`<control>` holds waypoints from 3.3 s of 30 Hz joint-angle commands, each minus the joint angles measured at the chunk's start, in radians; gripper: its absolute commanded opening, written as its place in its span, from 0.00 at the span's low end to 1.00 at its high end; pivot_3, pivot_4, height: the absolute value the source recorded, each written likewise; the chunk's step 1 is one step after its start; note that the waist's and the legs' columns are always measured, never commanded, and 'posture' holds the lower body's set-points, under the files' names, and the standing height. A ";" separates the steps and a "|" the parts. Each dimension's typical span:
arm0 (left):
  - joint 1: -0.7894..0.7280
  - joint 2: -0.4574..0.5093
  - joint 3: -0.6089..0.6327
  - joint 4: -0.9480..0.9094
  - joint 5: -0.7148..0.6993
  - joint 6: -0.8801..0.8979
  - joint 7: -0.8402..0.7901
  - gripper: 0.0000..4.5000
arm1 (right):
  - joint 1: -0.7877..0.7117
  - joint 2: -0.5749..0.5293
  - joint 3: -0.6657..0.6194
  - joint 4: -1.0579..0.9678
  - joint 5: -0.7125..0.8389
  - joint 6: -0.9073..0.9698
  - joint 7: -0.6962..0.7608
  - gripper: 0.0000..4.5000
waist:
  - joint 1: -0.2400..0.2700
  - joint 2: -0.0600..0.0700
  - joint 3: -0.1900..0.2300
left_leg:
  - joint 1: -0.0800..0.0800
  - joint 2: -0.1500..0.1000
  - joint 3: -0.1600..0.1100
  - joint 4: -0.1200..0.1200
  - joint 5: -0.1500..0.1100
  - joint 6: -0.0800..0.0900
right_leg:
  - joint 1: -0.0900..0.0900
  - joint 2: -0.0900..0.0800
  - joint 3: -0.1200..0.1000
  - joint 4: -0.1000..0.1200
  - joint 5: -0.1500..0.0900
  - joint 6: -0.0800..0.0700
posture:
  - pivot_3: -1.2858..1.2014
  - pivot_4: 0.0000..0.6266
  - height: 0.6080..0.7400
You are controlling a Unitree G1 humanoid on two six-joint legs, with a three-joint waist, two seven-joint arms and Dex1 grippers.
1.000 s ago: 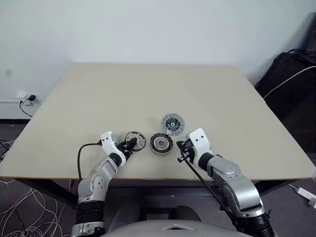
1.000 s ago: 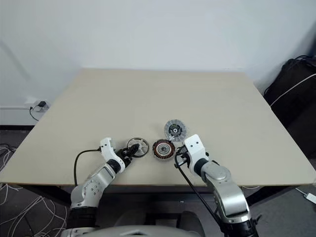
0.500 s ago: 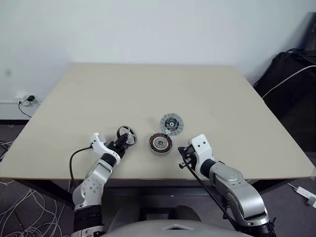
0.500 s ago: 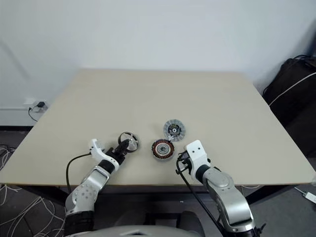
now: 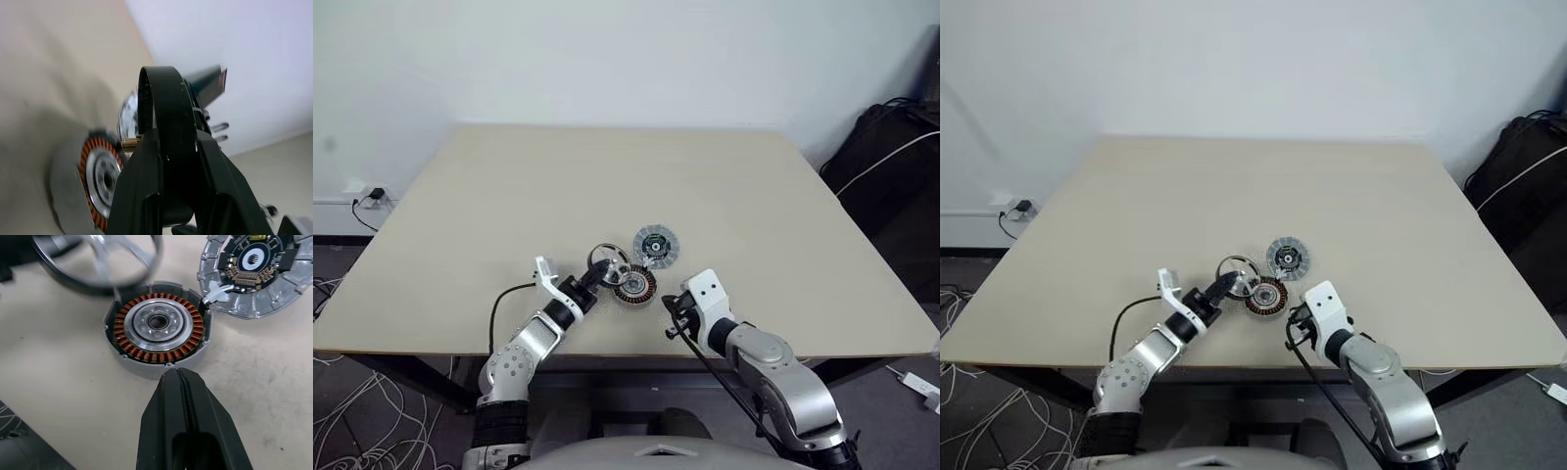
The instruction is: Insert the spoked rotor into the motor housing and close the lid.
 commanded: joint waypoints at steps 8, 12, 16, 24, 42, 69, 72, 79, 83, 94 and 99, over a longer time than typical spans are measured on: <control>-0.122 -0.166 -0.076 0.120 -0.014 -0.029 -0.049 0.09 | 0.022 0.012 -0.005 -0.078 0.014 -0.009 -0.032 0.00 | 0.001 0.000 0.000 | 0.000 0.000 0.000 0.000 0.000 0.000 | 0.000 0.000 0.000 0.000 0.000 0.000 | 0.52 0.00 1.00; -0.143 -0.169 -0.086 0.155 -0.016 -0.038 -0.062 0.09 | 0.025 0.015 -0.004 -0.083 0.014 -0.008 -0.036 0.00 | 0.001 0.000 0.000 | 0.000 0.000 0.000 0.000 0.000 0.000 | 0.000 0.000 0.000 0.000 0.000 0.000 | 0.52 0.00 1.00; -0.160 -0.170 -0.102 0.186 -0.013 -0.043 -0.068 0.09 | 0.025 0.016 -0.003 -0.085 0.016 -0.007 -0.041 0.00 | 0.001 0.000 0.000 | 0.000 0.000 0.000 0.000 0.000 0.000 | 0.000 0.000 0.000 0.000 0.000 0.000 | 0.52 0.00 1.00; -0.160 -0.147 -0.105 0.210 -0.004 -0.046 -0.046 0.25 | 0.026 0.014 -0.009 -0.088 0.020 -0.007 -0.048 0.00 | 0.001 0.000 0.000 | 0.000 0.000 0.000 0.000 0.000 0.000 | 0.000 0.000 0.000 0.000 0.000 0.000 | 0.52 0.00 1.00; -0.098 -0.069 -0.125 0.047 0.060 -0.106 -0.020 0.99 | -0.004 0.002 0.001 -0.056 0.025 -0.012 -0.034 0.00 | 0.000 0.000 0.000 | 0.000 0.000 0.000 0.000 0.000 0.000 | 0.000 0.000 0.000 -0.001 0.000 0.000 | 0.52 0.00 1.00; 0.093 0.200 -0.332 0.074 0.953 -0.956 0.105 0.41 | -0.152 0.117 0.043 0.169 -0.025 -0.136 -0.093 0.00 | 0.002 0.005 0.000 | -0.001 0.000 0.000 -0.005 0.000 0.000 | -0.003 -0.001 0.000 -0.001 0.000 -0.001 | 0.52 0.00 1.00; 0.114 0.217 -0.330 0.074 0.959 -0.984 0.085 0.19 | -0.207 0.139 0.052 0.236 -0.033 -0.165 -0.089 0.00 | 0.002 0.005 0.000 | -0.001 0.000 0.001 -0.005 0.000 0.000 | -0.002 -0.002 -0.001 -0.001 0.000 -0.001 | 0.52 0.00 1.00; 0.162 0.216 -0.351 0.076 1.004 -0.978 0.073 0.01 | -0.320 0.163 0.077 0.427 -0.047 -0.209 -0.044 0.00 | -0.001 0.005 0.000 | -0.001 0.000 0.001 -0.005 0.000 0.000 | -0.003 -0.002 0.000 -0.001 0.000 0.000 | 0.52 0.00 1.00; 0.180 0.203 -0.355 0.100 1.018 -0.974 0.079 0.01 | -0.340 0.145 0.100 0.496 -0.048 -0.196 0.010 0.00 | -0.002 0.006 0.000 | -0.001 0.000 0.001 -0.005 0.000 0.000 | -0.003 -0.002 0.000 -0.001 0.000 -0.001 | 0.52 0.00 1.00; 0.193 0.168 -0.361 0.039 0.975 -0.934 0.034 0.01 | -0.382 -0.090 0.179 0.321 -0.050 -0.161 0.258 0.00 | -0.003 0.009 -0.002 | -0.001 0.000 0.001 -0.003 0.000 0.001 | -0.002 -0.003 -0.001 -0.001 0.000 -0.001 | 0.52 0.00 1.00; 0.193 0.161 -0.368 0.014 0.970 -0.905 0.021 0.00 | -0.433 -0.240 0.275 0.258 -0.087 -0.142 0.402 0.21 | -0.004 0.008 -0.001 | -0.001 0.000 0.001 -0.001 -0.001 0.002 | -0.002 -0.003 -0.001 -0.001 0.000 0.000 | 0.52 0.00 1.00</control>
